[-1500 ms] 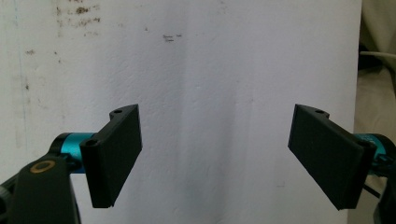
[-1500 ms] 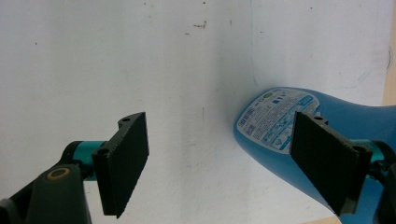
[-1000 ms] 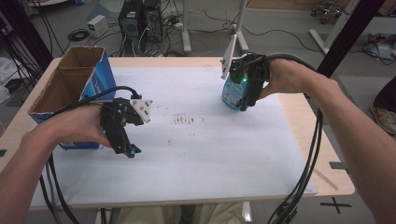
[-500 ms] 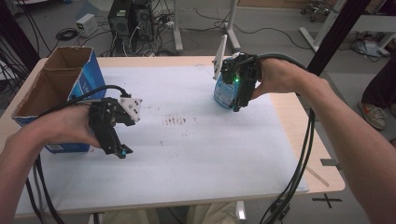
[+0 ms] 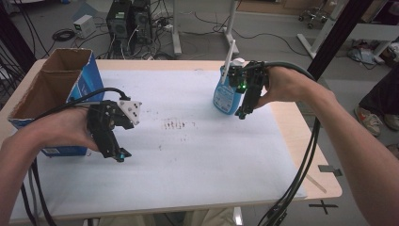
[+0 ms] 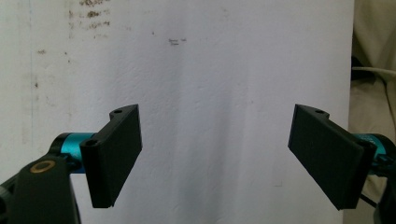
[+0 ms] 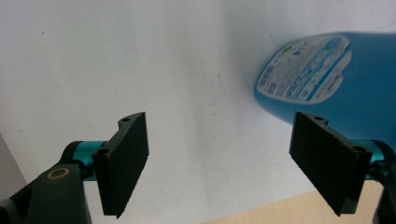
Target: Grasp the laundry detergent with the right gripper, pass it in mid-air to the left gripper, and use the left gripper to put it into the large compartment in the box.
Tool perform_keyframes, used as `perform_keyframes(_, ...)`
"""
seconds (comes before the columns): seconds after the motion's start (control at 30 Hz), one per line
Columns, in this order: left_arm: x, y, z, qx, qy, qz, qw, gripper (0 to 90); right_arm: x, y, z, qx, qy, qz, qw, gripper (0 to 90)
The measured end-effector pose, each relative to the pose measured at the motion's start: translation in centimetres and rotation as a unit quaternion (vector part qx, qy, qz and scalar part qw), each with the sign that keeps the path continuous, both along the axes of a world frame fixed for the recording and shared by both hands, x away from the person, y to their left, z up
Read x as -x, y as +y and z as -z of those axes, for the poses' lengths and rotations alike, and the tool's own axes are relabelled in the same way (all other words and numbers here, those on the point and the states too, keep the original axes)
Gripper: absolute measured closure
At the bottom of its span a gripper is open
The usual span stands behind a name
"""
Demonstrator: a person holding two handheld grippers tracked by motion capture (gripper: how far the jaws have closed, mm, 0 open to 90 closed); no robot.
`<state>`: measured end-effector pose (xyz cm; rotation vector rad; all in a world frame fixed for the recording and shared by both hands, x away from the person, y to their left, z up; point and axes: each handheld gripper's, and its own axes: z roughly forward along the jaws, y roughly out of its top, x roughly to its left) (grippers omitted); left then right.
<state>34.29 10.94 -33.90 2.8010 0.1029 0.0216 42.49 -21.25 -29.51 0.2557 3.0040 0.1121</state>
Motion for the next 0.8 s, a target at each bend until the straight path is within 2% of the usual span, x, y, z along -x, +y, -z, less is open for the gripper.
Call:
perform_keyframes(0.27, 0.1, 0.1, -0.3, 0.006, -0.001, 0.003, 1.0000, 17.5, 0.0, -1.9, -0.1, 0.003, 0.002, 0.042, 0.9991, 19.0)
perform_keyframes(0.43, 0.0, 0.0, -0.2, 0.003, 0.000, 0.006, 1.0000, 17.5, -0.2, -2.9, 0.0, 0.007, -0.006, 0.076, 0.9970, 19.0)
perform_keyframes(0.57, 0.0, -0.1, -0.2, 0.000, 0.001, 0.005, 1.0000, 17.5, -0.7, -3.7, 0.2, -0.008, -0.015, 0.114, 0.9933, 19.0)
perform_keyframes(0.73, 0.0, 0.1, -0.2, 0.002, -0.002, 0.005, 1.0000, 17.5, -1.6, -4.6, 0.6, -0.044, -0.025, 0.168, 0.9844, 19.0)
perform_keyframes(0.8, 0.1, 0.2, -0.3, 0.002, 0.001, 0.002, 1.0000, 17.5, -1.8, -4.9, 0.8, -0.056, -0.026, 0.178, 0.9820, 18.9)
